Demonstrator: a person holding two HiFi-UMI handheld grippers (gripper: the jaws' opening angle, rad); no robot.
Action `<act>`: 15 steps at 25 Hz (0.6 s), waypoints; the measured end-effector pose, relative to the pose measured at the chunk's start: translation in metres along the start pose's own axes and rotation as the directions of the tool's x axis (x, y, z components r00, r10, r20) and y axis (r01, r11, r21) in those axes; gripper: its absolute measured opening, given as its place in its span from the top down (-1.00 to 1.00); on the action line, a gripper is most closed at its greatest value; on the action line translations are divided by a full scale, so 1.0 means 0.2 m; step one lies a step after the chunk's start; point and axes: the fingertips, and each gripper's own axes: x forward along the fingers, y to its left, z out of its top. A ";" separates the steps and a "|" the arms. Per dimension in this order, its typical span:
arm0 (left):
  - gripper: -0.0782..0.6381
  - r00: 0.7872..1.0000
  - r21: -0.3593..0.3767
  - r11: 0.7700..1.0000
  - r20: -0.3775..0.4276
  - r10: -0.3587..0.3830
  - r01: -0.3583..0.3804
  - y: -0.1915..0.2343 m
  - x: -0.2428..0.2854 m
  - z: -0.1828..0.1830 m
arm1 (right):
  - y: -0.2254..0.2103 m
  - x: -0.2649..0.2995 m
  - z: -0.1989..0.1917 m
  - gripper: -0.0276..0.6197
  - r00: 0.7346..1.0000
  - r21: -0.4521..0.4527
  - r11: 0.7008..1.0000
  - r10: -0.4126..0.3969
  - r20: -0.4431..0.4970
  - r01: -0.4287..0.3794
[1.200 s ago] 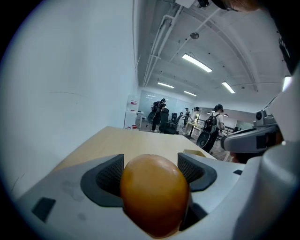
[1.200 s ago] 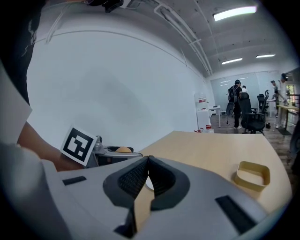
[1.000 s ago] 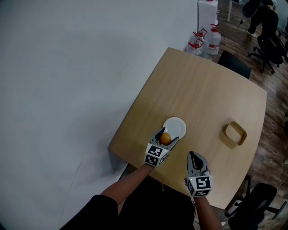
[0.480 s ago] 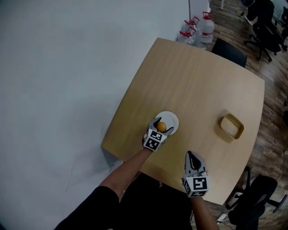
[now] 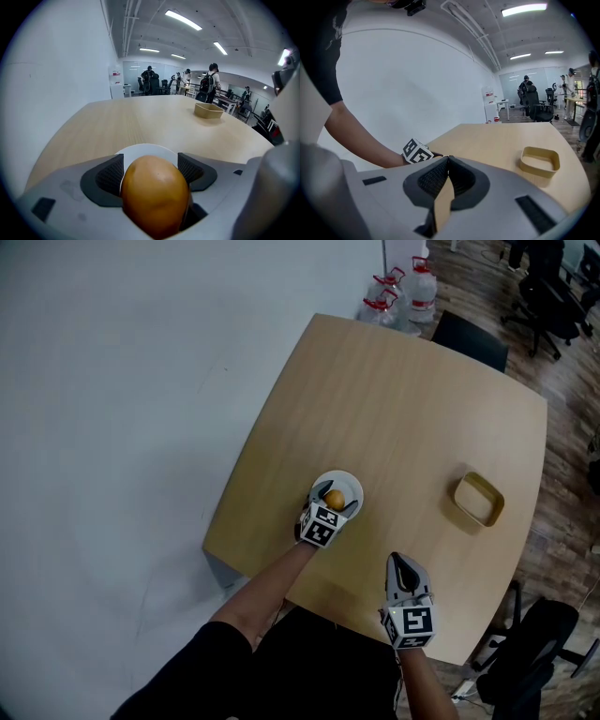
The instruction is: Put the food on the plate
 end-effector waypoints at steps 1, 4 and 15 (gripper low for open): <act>-0.15 1.000 -0.003 1.000 -0.001 -0.004 0.004 0.00 0.01 0.00 | 0.00 0.00 0.00 0.73 1.000 -0.003 1.000 -0.002 0.000 0.002; -0.15 1.000 0.025 1.000 -0.001 -0.006 0.006 0.02 0.02 0.00 | 0.02 -0.01 0.01 0.73 1.000 0.005 1.000 -0.007 0.005 0.007; -0.16 0.993 0.067 0.997 0.108 -0.050 0.042 0.01 -0.07 0.14 | 0.07 -0.06 0.03 0.73 1.000 -0.016 1.000 -0.021 0.020 0.021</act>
